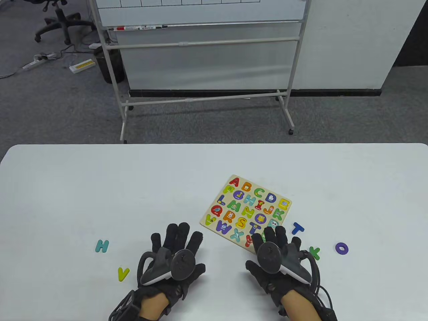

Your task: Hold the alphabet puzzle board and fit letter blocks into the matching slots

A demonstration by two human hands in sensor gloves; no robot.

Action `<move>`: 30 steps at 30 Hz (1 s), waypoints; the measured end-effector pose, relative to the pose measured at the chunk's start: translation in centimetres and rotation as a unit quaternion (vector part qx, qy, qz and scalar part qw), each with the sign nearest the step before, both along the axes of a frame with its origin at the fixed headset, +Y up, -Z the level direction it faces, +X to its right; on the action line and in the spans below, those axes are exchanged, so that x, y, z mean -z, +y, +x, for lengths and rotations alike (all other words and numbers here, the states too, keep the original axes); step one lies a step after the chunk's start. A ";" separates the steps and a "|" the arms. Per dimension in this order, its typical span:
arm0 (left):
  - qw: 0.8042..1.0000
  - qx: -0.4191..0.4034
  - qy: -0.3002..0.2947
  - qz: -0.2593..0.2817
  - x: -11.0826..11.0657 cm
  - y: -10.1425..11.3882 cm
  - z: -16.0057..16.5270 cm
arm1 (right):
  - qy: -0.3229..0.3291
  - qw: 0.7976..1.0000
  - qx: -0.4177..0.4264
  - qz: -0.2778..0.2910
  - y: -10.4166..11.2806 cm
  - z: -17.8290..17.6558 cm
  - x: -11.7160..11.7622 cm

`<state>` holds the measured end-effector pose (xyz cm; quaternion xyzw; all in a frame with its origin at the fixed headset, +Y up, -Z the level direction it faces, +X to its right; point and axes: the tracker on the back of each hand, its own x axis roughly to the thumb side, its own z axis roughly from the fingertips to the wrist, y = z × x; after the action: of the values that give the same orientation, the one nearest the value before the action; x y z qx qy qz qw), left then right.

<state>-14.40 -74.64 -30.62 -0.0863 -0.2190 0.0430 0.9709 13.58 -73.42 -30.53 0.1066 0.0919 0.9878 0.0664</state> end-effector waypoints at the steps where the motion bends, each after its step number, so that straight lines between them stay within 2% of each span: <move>1: 1.000 0.000 0.000 -0.001 0.0 0.0 0.0 | 0.002 1.000 0.000 -0.002 0.0 0.0 0.0; 9: 1.000 -0.008 -0.006 -0.016 0.1 -0.4 0.1 | 0.004 1.000 0.008 -0.001 0.0 0.0 0.0; 17: 0.998 0.014 -0.010 -0.068 0.6 -2.5 0.6 | 0.000 1.000 0.030 0.002 0.1 0.6 0.2; 24: 0.994 -0.001 -0.009 -0.110 3.5 -3.4 2.8 | -0.010 0.999 0.054 0.002 0.2 1.1 0.4; 30: 0.994 0.019 -0.006 -0.109 7.4 -3.5 6.0 | -0.008 0.998 0.057 -0.004 0.1 1.2 0.6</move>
<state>-8.39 -78.11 -38.01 -0.1962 -0.2168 0.0478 0.9551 14.80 -73.34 -31.10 0.1036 0.0889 0.9829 0.1238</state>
